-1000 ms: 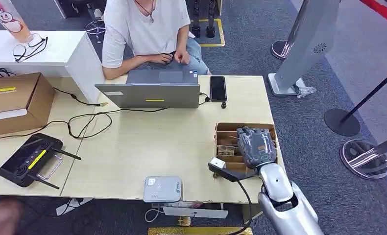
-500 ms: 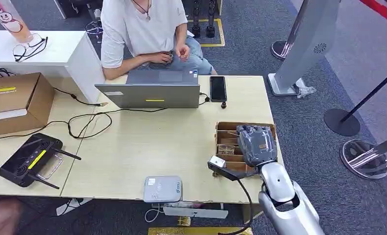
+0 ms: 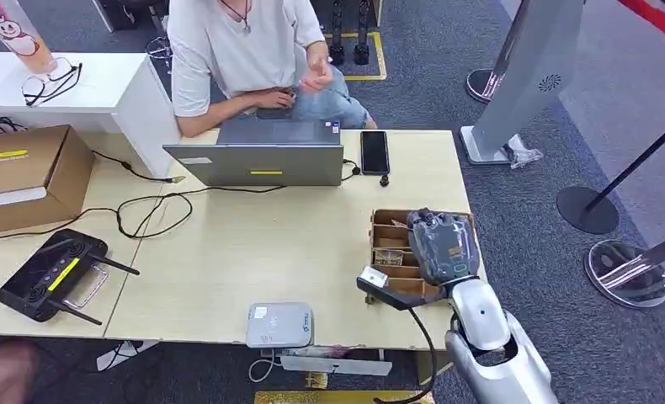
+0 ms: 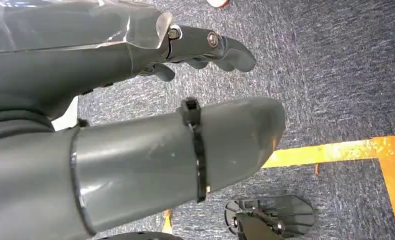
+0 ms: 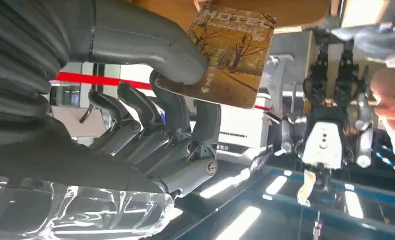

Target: Pass the card to the sensor for recognition and then transmit it.

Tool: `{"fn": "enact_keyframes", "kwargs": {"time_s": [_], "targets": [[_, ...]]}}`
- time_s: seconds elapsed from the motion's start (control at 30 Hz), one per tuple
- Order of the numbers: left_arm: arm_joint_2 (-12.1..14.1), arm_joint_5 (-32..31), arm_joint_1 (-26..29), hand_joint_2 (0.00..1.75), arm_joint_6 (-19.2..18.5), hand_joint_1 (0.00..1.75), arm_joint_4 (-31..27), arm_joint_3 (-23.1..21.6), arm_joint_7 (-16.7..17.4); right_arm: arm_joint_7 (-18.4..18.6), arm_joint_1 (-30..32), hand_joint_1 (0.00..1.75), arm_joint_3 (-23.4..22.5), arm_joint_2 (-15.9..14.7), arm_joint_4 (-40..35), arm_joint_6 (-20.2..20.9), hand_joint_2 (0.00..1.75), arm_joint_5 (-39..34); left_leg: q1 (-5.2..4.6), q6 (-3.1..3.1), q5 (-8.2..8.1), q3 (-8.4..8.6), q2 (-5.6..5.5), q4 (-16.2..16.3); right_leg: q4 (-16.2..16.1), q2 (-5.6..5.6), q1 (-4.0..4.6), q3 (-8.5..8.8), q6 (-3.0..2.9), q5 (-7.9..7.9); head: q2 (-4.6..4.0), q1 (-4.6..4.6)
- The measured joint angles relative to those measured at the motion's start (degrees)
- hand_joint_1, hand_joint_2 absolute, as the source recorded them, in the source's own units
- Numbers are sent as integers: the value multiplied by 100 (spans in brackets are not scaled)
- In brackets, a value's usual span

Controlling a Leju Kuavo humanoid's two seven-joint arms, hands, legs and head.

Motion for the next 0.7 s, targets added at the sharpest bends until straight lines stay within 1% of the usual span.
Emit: {"fn": "enact_keyframes", "kwargs": {"time_s": [0.3,0.43,0.53,0.7], "targets": [[0,-13,0,0,2,0,0,2,0,-74,-5,175,2,0,-39,-98,175,-9,0,0,0,-1,0,0,0,0,0,1,0,0,0,2],[0,-39,0,0,2,0,0,7,-7,-146,-21,175,7,0,-31,-257,175,-24,0,0,0,-1,-1,0,0,-1,0,1,0,0,0,2],[0,-61,-2,0,2,0,0,37,-9,-225,-86,175,44,18,15,-468,175,-57,0,0,0,-1,0,0,0,0,0,1,0,0,0,2],[0,-76,-11,0,2,0,0,66,-7,-310,-283,175,136,135,113,-741,175,-109,1,0,0,-1,0,0,0,-1,0,1,0,0,0,0]]}}
